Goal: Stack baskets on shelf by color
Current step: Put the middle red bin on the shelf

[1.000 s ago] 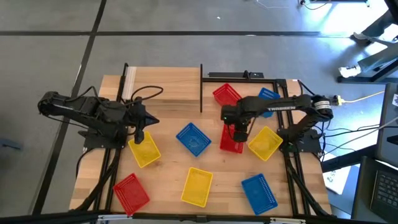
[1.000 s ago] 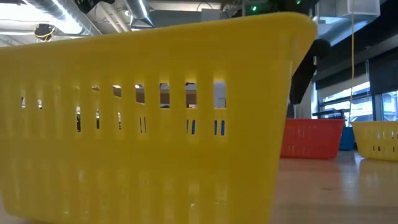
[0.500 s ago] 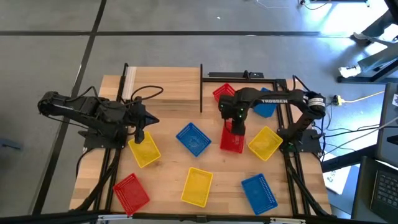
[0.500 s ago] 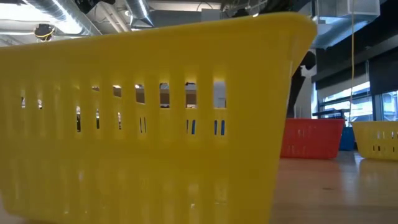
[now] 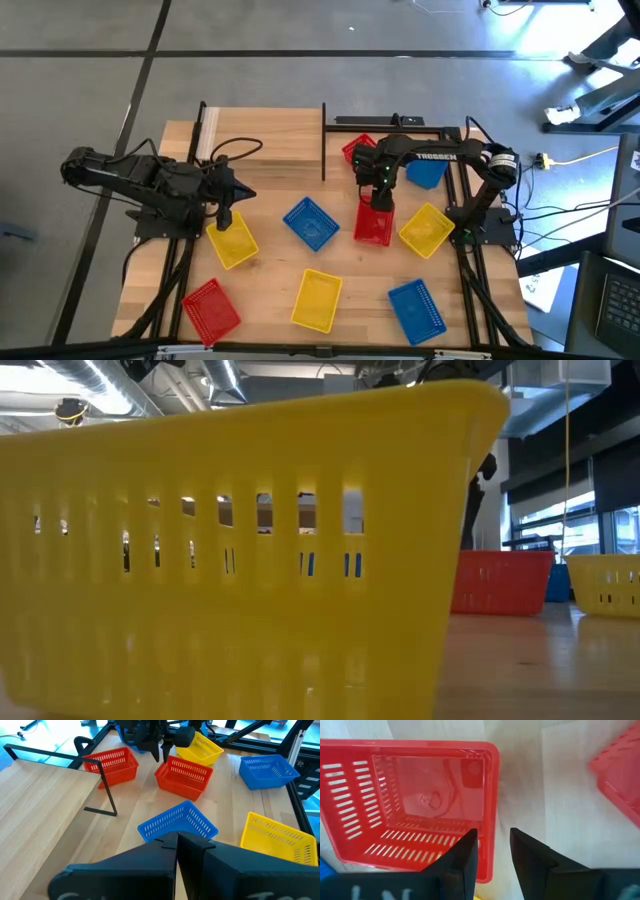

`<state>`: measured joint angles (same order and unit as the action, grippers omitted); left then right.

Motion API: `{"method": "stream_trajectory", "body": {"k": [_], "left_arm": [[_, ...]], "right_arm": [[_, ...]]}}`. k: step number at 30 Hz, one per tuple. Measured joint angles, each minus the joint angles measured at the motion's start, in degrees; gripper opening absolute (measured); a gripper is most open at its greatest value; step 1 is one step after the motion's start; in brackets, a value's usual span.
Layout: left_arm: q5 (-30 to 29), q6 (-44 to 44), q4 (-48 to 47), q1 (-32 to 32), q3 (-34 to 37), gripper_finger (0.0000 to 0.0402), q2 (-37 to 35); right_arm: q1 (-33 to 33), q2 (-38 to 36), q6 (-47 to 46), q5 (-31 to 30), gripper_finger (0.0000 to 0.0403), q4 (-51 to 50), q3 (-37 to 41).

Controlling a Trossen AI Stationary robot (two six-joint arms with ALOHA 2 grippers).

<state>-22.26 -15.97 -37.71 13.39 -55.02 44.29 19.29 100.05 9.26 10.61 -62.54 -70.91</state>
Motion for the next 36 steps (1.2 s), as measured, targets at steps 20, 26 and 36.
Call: {"method": "stream_trajectory", "body": {"k": [20, 26, 36], "left_arm": [[0.02, -0.24, -0.93, 0.0, 0.0, 0.0, 0.0], [0.02, -0.28, -0.92, 0.0, 0.0, 0.0, 0.0], [0.02, -0.33, -0.9, 0.0, 0.0, 0.0, 0.0]], "right_arm": [[0.0, 7.65, -0.15, 0.43, 0.0082, 3.23, 0.02], [-0.06, 7.65, -1.78, 0.55, 0.0008, 5.72, 0.02], [-2.33, 7.64, -2.97, 0.52, 0.0002, -0.84, -5.5]]}}
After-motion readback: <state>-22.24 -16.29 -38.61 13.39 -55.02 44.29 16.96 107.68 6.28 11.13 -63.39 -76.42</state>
